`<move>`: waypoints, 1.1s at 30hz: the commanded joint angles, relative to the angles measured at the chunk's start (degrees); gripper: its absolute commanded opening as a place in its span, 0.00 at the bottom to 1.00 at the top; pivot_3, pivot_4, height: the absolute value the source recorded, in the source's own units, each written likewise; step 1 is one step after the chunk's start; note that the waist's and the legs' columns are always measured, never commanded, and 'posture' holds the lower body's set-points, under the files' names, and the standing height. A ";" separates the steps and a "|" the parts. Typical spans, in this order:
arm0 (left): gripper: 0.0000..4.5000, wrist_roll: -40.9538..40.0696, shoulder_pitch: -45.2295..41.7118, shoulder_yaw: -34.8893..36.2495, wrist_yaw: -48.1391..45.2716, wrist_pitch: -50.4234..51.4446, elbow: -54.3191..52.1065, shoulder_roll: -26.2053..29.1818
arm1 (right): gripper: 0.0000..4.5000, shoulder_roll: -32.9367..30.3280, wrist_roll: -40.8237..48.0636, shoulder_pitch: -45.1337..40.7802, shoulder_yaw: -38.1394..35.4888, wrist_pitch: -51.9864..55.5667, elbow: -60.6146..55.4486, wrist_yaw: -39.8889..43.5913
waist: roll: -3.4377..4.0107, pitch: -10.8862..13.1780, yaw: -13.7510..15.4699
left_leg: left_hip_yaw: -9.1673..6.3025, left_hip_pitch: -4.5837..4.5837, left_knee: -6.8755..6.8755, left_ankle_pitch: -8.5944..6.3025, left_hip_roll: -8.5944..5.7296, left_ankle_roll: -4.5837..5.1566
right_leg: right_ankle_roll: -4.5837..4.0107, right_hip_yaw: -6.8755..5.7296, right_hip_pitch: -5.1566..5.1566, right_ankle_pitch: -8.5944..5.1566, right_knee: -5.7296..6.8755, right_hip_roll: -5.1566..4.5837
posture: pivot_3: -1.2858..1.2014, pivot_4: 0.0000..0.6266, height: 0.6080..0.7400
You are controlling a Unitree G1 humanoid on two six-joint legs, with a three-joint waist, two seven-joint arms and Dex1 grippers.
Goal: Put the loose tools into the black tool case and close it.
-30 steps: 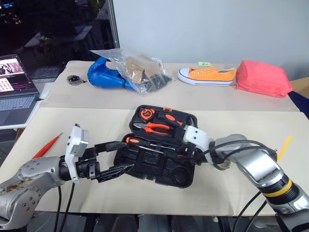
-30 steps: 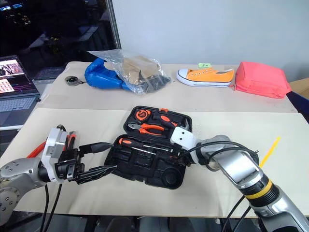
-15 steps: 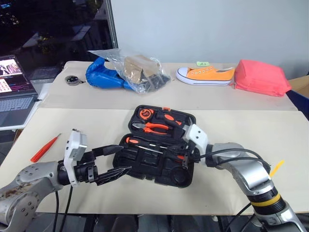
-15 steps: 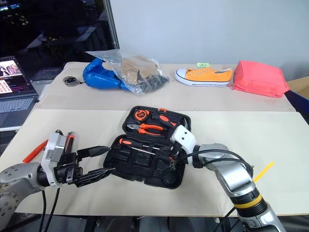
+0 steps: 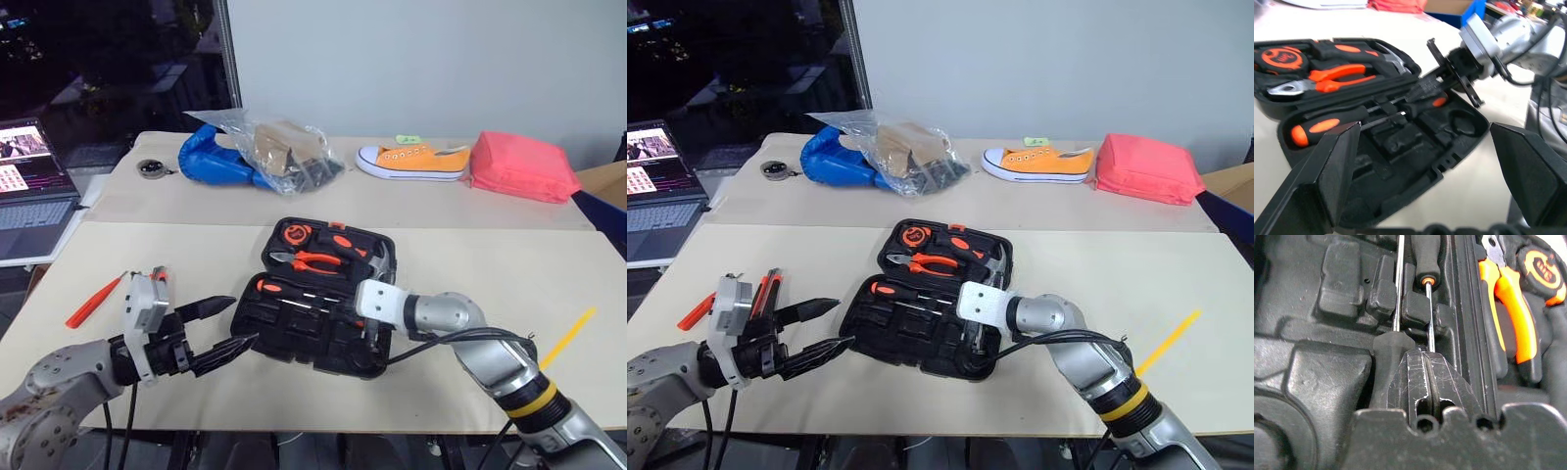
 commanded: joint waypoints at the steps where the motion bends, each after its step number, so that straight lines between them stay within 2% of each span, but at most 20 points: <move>1: 1.00 6.51 -1.33 3.45 13.29 0.74 -1.66 -2.11 | 0.07 1.95 11.46 -0.18 -9.17 1.93 -6.22 0.98 | 0.02 0.05 0.02 | -0.01 -0.03 -0.03 0.00 -0.02 0.00 | 0.00 0.05 -0.01 0.00 0.00 0.02 | 0.52 0.24 1.00; 3: 1.00 6.50 -1.93 4.64 17.93 4.83 -1.54 -1.84 | 0.17 0.84 19.09 0.43 -12.92 5.26 -9.84 4.02 | 0.03 0.08 0.13 | -0.05 -0.13 -0.03 0.00 -0.05 0.00 | 0.02 0.06 -0.09 0.01 0.00 0.02 | 0.52 0.24 1.00; 6: 1.00 0.67 -3.73 8.11 21.29 10.71 1.27 -2.03 | 0.41 -1.42 27.56 0.60 -16.12 9.02 -13.59 8.24 | 0.01 0.09 0.23 | -0.11 -0.17 -0.06 -0.01 -0.15 0.00 | 0.13 0.02 -0.05 0.01 -0.05 -0.10 | 0.52 0.24 1.00; 10: 1.00 2.13 -5.61 10.03 23.52 16.54 6.19 2.08 | 0.71 -5.12 32.49 0.17 -18.41 11.16 -15.18 12.14 | -0.01 0.13 0.23 | -0.14 -0.17 -0.06 -0.01 -0.19 0.00 | 0.16 -0.06 -0.05 0.00 -0.06 -0.15 | 0.52 0.24 1.00; 11: 1.00 2.11 -6.46 10.32 24.77 18.97 7.27 3.12 | 0.82 -6.10 33.36 0.29 -19.19 11.30 -15.21 12.92 | -0.01 0.13 0.23 | -0.14 -0.16 -0.07 0.00 -0.23 0.00 | 0.15 -0.05 -0.05 0.00 -0.06 -0.14 | 0.52 0.24 1.00; 14: 1.00 2.24 -10.10 9.55 25.84 23.75 10.77 6.71 | 0.99 -8.21 35.86 0.61 -21.53 11.90 -16.00 13.75 | -0.03 0.17 0.24 | -0.13 -0.15 -0.07 0.00 -0.24 0.00 | 0.16 -0.06 -0.05 -0.01 -0.06 -0.13 | 0.52 0.24 1.00; 18: 1.00 4.12 -16.21 6.95 30.16 31.08 12.73 9.16 | 0.99 -10.07 36.82 3.16 -23.03 11.23 -18.04 14.55 | -0.05 0.19 0.43 | -0.13 -0.17 -0.07 0.00 -0.27 -0.01 | 0.31 -0.09 -0.05 -0.10 -0.09 -0.10 | 0.52 0.24 1.00; 20: 1.00 4.28 -16.94 5.52 27.23 32.59 13.77 11.50 | 0.99 -10.37 36.63 4.38 -23.49 10.63 -19.31 14.44 | -0.05 0.19 0.33 | -0.12 -0.18 -0.12 -0.01 -0.27 -0.01 | 0.28 -0.07 -0.07 -0.09 -0.10 -0.12 | 0.52 0.24 1.00; 25: 1.00 3.52 -22.08 6.35 27.72 39.39 19.82 9.48 | 0.99 -10.74 34.72 7.78 -24.38 7.79 -20.42 14.38 | -0.07 0.21 0.16 | -0.09 -0.25 -0.21 -0.05 -0.29 -0.08 | 0.22 -0.01 -0.20 -0.05 -0.11 -0.15 | 0.52 0.24 1.00; 28: 1.00 5.75 -22.14 4.92 27.04 39.78 21.36 10.11 | 0.99 -10.83 34.60 8.25 -24.22 7.74 -20.45 13.50 | -0.10 0.22 0.08 | -0.09 -0.26 -0.21 -0.05 -0.29 -0.08 | 0.22 0.00 -0.21 -0.05 -0.11 -0.15 | 0.52 0.24 1.00; 33: 1.00 7.08 -22.69 3.53 26.79 40.53 21.67 8.19 | 0.99 -10.72 34.11 8.38 -23.73 7.31 -20.41 12.74 | -0.13 0.25 0.27 | -0.11 -0.25 -0.20 -0.05 -0.29 -0.09 | 0.21 -0.02 -0.19 -0.04 -0.10 -0.20 | 0.52 0.24 1.00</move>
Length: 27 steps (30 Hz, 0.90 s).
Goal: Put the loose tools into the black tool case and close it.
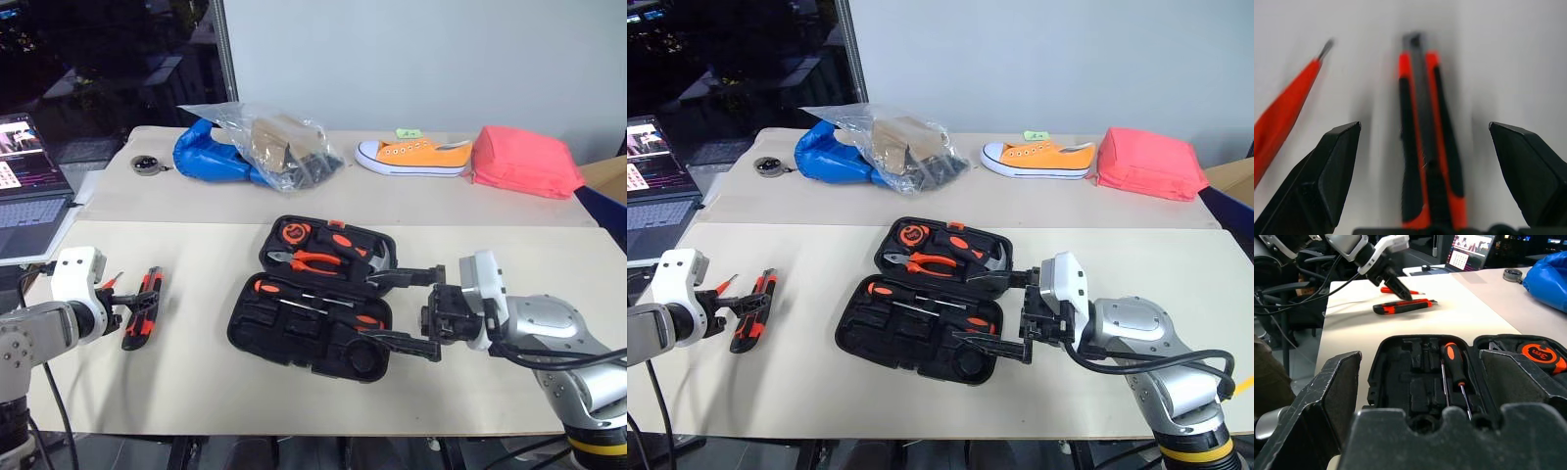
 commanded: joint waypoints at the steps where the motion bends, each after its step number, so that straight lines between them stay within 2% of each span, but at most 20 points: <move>1: 1.00 1.22 -0.99 -0.74 -0.43 0.63 -0.97 -1.06 | 0.99 -0.35 -0.09 0.18 -1.30 -1.67 -1.99 -0.46 | 0.00 0.00 0.03 | 0.00 0.00 0.00 0.00 0.00 0.00 | 0.00 0.00 0.00 0.00 0.00 -0.01 | 0.52 0.24 1.00; 5: 1.00 4.58 -0.56 -0.77 -0.28 -3.96 -1.07 -1.61 | 0.99 -0.36 -0.14 0.35 -1.44 -1.65 -2.35 -0.84 | -0.03 0.01 0.10 | 0.01 -0.02 0.00 0.00 -0.02 0.00 | 0.01 0.00 0.00 0.00 -0.01 -0.05 | 0.52 0.24 1.00; 7: 1.00 6.60 -0.12 -0.60 -3.67 -7.39 1.51 1.91 | 0.99 -0.42 0.04 0.62 -1.66 -1.53 -2.70 -0.96 | -0.07 0.04 0.04 | -0.01 -0.04 -0.01 0.00 -0.01 -0.01 | 0.00 -0.01 -0.01 0.00 -0.01 -0.04 | 0.52 0.24 1.00; 10: 1.00 8.97 1.77 -2.27 -15.18 -14.55 8.40 9.99 | 0.99 -0.44 0.18 0.69 -1.67 -1.32 -2.89 -1.14 | -0.10 0.06 -0.23 | 0.00 -0.04 -0.06 -0.01 0.03 -0.01 | -0.07 0.01 -0.10 0.01 0.00 0.03 | 0.52 0.24 1.00; 13: 1.00 13.03 2.06 -6.72 -26.48 -23.47 18.93 17.18 | 0.99 -0.36 0.10 0.48 -1.19 -1.35 -2.82 -1.33 | -0.03 0.10 -0.18 | 0.08 -0.01 -0.16 -0.01 0.03 -0.01 | -0.15 0.03 -0.19 -0.03 0.01 -0.02 | 0.52 0.24 1.00; 15: 1.00 16.79 0.26 -11.17 -32.30 -30.18 26.31 19.93 | 0.99 -0.35 0.19 0.12 -0.89 -1.17 -2.88 -1.59 | 0.03 0.13 -0.02 | 0.11 -0.01 -0.16 0.00 0.01 -0.01 | -0.17 -0.03 -0.20 -0.06 0.01 -0.09 | 0.52 0.24 1.00; 20: 1.00 26.81 -10.58 -23.72 -44.75 -42.64 47.38 20.86 | 0.99 -0.69 0.85 -0.11 -0.93 -0.37 -3.91 -2.20 | 0.01 0.12 0.74 | 0.45 -0.26 -0.07 0.00 -0.02 0.00 | -0.17 -0.21 -0.36 -0.07 -0.02 -0.09 | 0.52 0.24 1.00; 23: 0.84 31.76 -15.92 -28.22 -48.92 -49.63 58.02 19.14 | 1.00 -1.44 1.47 0.63 -1.72 0.26 -5.09 -2.49 | 0.01 0.08 1.24 | 0.50 -0.74 0.01 0.01 -0.02 0.01 | -0.19 -0.25 -0.79 -0.04 0.04 0.06 | 0.52 0.24 1.00; 27: 0.52 31.70 -18.41 -27.89 -54.68 -53.00 62.58 17.75 | 1.00 -2.56 2.13 1.78 -2.62 0.55 -6.05 -2.67 | 0.14 0.03 1.33 | 0.47 -0.79 -0.02 0.00 0.02 0.03 | -0.24 -0.31 -0.85 -0.07 0.13 0.14 | 0.52 0.24 1.00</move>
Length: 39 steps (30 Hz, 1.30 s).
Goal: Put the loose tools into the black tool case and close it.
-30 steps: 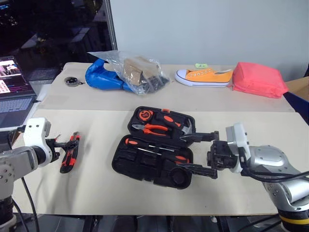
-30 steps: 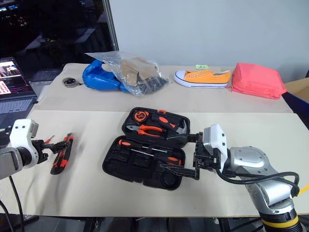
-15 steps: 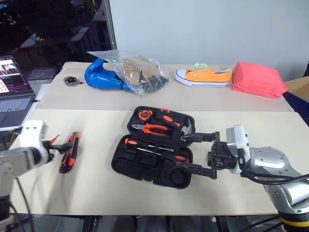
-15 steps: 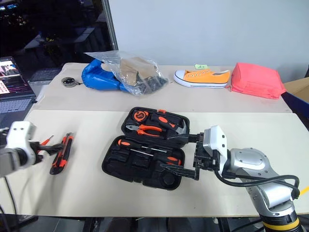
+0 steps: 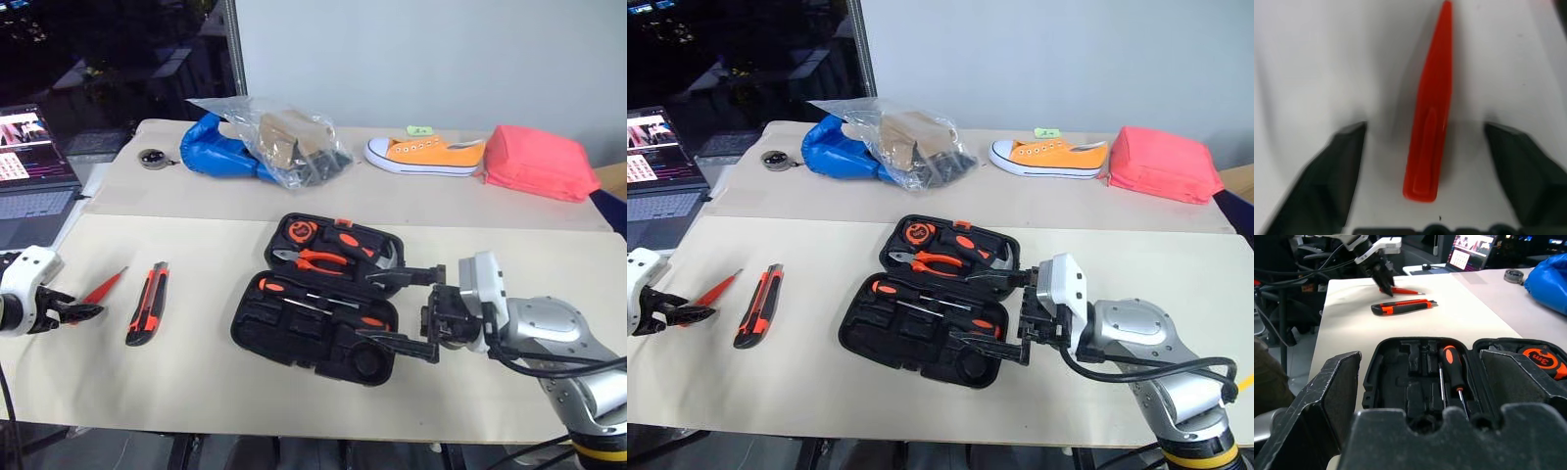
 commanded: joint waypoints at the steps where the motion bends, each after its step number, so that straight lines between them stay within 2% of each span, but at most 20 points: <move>1: 0.41 0.64 -0.21 1.14 -3.84 -2.63 3.15 -0.89 | 1.00 -1.12 1.93 0.61 -2.63 0.17 -2.65 -0.30 | 0.04 -0.01 -0.08 | -0.01 0.00 -0.01 0.00 0.01 0.00 | -0.01 0.00 0.00 0.00 0.01 0.01 | 0.52 0.24 1.00; 2: 0.37 0.45 -0.10 1.72 -4.30 -2.97 3.15 -1.00 | 1.00 -1.22 1.94 0.72 -2.67 0.13 -2.65 -0.36 | 0.04 -0.01 -0.10 | 0.00 0.00 0.00 0.00 0.02 0.00 | 0.00 0.00 0.00 0.00 0.03 0.01 | 0.52 0.24 1.00; 3: 0.27 -0.64 0.96 3.35 -5.36 -4.05 1.65 -0.79 | 1.00 -1.23 1.80 0.81 -2.59 0.01 -2.53 -0.38 | 0.04 -0.01 -0.10 | -0.01 0.00 0.02 0.00 0.02 0.00 | 0.00 0.01 0.00 0.00 0.07 0.00 | 0.52 0.24 1.00; 5: 0.13 -3.33 2.58 6.87 -7.19 -3.91 -2.92 -0.19 | 1.00 -1.22 1.58 1.01 -2.63 -0.21 -2.28 -0.28 | 0.03 -0.01 -0.10 | 0.00 0.00 0.08 0.00 0.02 0.00 | 0.01 0.01 0.03 0.00 0.09 -0.04 | 0.52 0.24 1.00; 6: 0.13 -4.66 3.22 8.58 -7.88 -3.12 -5.47 0.10 | 1.00 -1.22 1.49 1.11 -2.71 -0.29 -2.17 -0.21 | 0.02 -0.01 -0.04 | 0.00 0.00 0.13 0.00 0.02 0.00 | 0.02 0.01 0.03 0.00 0.13 -0.06 | 0.52 0.24 1.00; 10: 0.13 -11.50 6.98 12.13 -10.62 4.84 -30.53 1.31 | 1.00 -1.46 1.16 2.54 -3.76 -0.83 -1.83 0.20 | -0.08 0.03 0.52 | -0.12 -0.08 0.32 0.00 0.09 0.00 | 0.05 -0.14 0.07 -0.02 0.28 -0.16 | 0.52 0.24 1.00; 12: 0.13 -12.75 5.57 8.56 -12.43 6.60 -41.74 0.92 | 1.00 -1.56 1.14 3.65 -4.47 -0.79 -2.26 -0.15 | -0.06 0.02 0.75 | -0.03 -0.09 0.39 0.02 0.15 -0.02 | 0.09 -0.29 0.14 -0.04 0.32 -0.27 | 0.52 0.24 1.00; 14: 0.13 -12.19 0.09 1.28 -13.45 8.94 -50.58 -1.87 | 1.00 -2.06 1.06 6.13 -5.82 -0.87 -3.16 -0.01 | 0.00 -0.01 0.87 | 0.04 -0.03 0.39 0.02 0.11 -0.01 | 0.09 -0.20 0.19 -0.04 0.35 -0.24 | 0.52 0.24 1.00; 16: 0.13 -9.60 -4.43 -5.08 -13.96 9.11 -54.37 -4.78 | 1.00 -2.39 -0.18 8.29 -7.02 -2.34 -3.55 0.39 | 0.13 -0.08 1.30 | -0.03 -0.03 0.42 0.02 -0.01 -0.01 | 0.15 -0.26 0.26 -0.07 0.34 -0.22 | 0.52 0.24 1.00; 21: 0.13 -1.72 -11.52 -18.83 -16.38 4.99 -55.26 -11.95 | 1.00 -3.97 -0.50 15.03 -12.44 -3.50 -3.98 1.69 | 0.22 -0.12 -0.35 | 0.01 -0.04 0.47 0.01 0.01 0.00 | 0.15 -0.01 0.21 -0.08 0.39 0.07 | 0.52 0.24 1.00; 25: 0.13 3.02 -13.36 -24.58 -17.92 0.57 -52.69 -15.24 | 1.00 -4.21 -1.34 19.75 -16.34 -4.88 -3.90 1.97 | 0.22 -0.12 -0.99 | -0.08 -0.05 0.47 0.02 0.03 0.02 | 0.14 0.07 0.17 -0.08 0.45 0.17 | 0.52 0.24 1.00; 29: 0.13 7.73 -15.13 -27.99 -19.37 -4.33 -48.94 -17.37 | 1.00 -3.70 -1.45 22.06 -17.32 -5.28 -5.15 1.05 | 0.21 -0.11 -1.18 | -0.07 -0.02 0.65 0.02 0.02 0.02 | 0.27 0.09 0.22 -0.15 0.57 0.17 | 0.52 0.24 1.00; 31: 0.13 9.92 -16.63 -29.11 -20.60 -6.14 -46.76 -17.50 | 1.00 -3.57 -1.34 22.99 -17.66 -5.35 -5.94 0.71 | 0.23 -0.12 -1.12 | -0.08 0.00 0.75 0.03 0.00 0.03 | 0.56 0.10 0.28 -0.30 0.61 0.16 | 0.52 0.24 1.00; 39: 0.13 15.76 -18.52 -31.13 -24.10 -12.74 -42.24 -17.65 | 1.00 -2.90 -2.06 24.48 -17.48 -5.82 -6.99 -0.41 | 0.24 -0.11 -1.11 | -0.07 0.44 0.77 0.03 -0.01 0.04 | 0.62 0.13 0.79 -0.35 0.53 0.16 | 0.52 0.24 1.00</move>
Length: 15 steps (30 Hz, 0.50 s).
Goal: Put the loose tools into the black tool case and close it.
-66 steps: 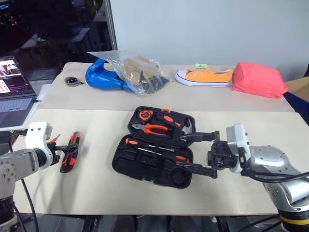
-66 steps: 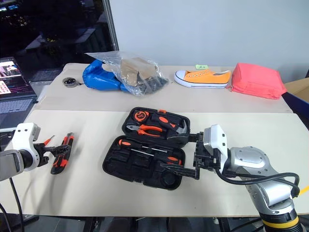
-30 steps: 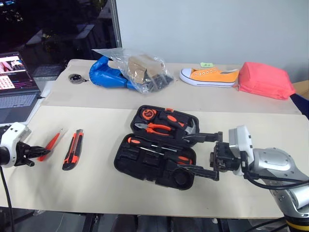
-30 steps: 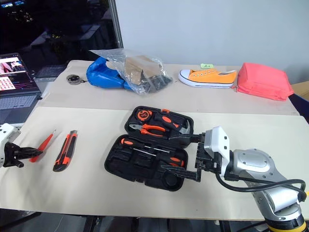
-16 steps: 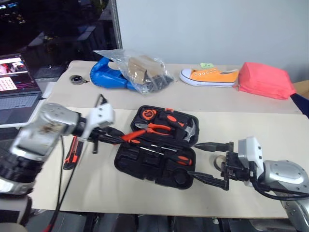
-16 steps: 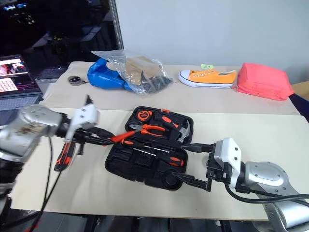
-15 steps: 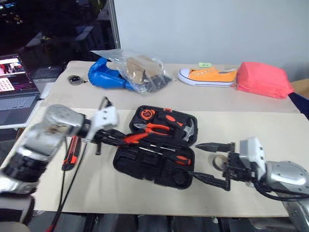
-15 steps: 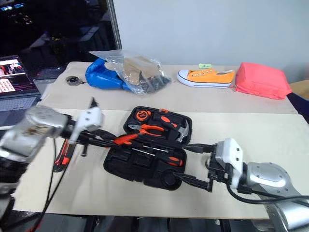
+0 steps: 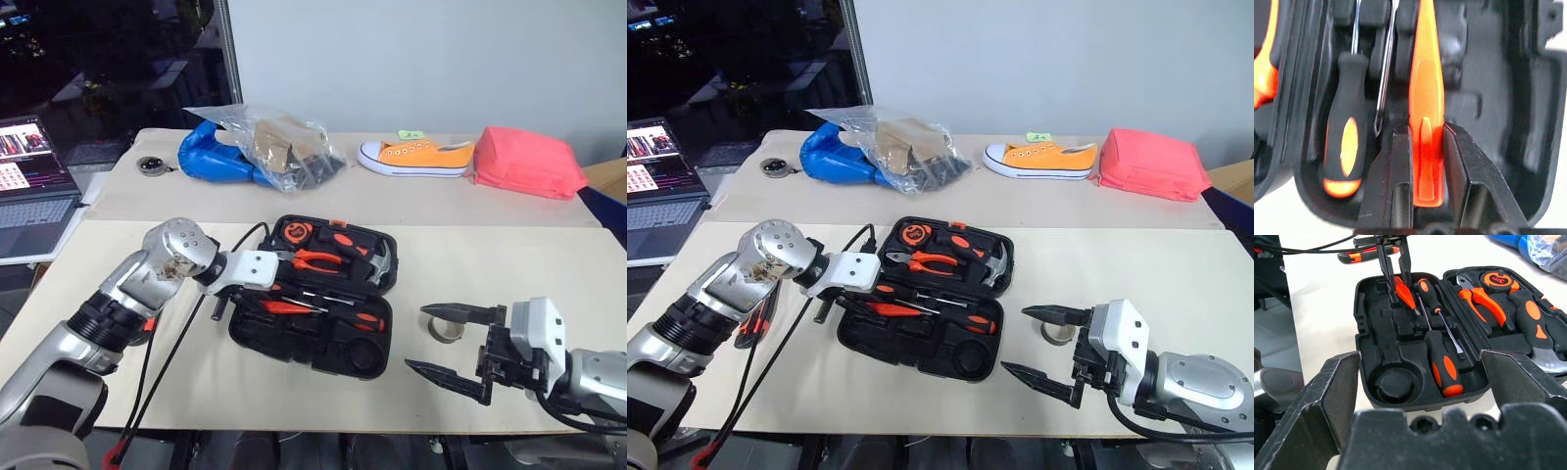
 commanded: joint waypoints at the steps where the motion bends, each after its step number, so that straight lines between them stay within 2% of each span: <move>1: 0.13 2.52 -0.75 -0.38 -1.53 -2.95 1.09 0.10 | 1.00 0.39 0.16 0.30 -1.57 -1.73 -2.16 -0.65 | 0.00 0.00 -0.01 | 0.00 0.00 0.00 0.00 0.00 0.00 | 0.00 0.00 0.00 0.00 -0.01 0.00 | 0.52 0.24 1.00; 7: 0.13 5.23 -1.51 -0.48 -1.27 -4.26 3.46 -2.01 | 1.00 0.40 -0.01 1.07 -1.78 -2.18 -2.22 -0.41 | 0.01 0.00 0.02 | 0.00 0.18 0.00 0.00 0.00 0.01 | 0.02 0.00 0.19 -0.01 -0.02 -0.01 | 0.52 0.24 1.00; 15: 0.13 7.37 -1.62 -0.98 -2.68 -0.76 2.00 -3.90 | 1.00 0.16 0.21 1.98 -2.61 -2.28 -2.67 -0.36 | 0.03 -0.02 -0.05 | 0.04 0.31 0.00 0.00 -0.01 0.01 | 0.04 0.10 0.27 -0.02 0.01 0.00 | 0.52 0.24 1.00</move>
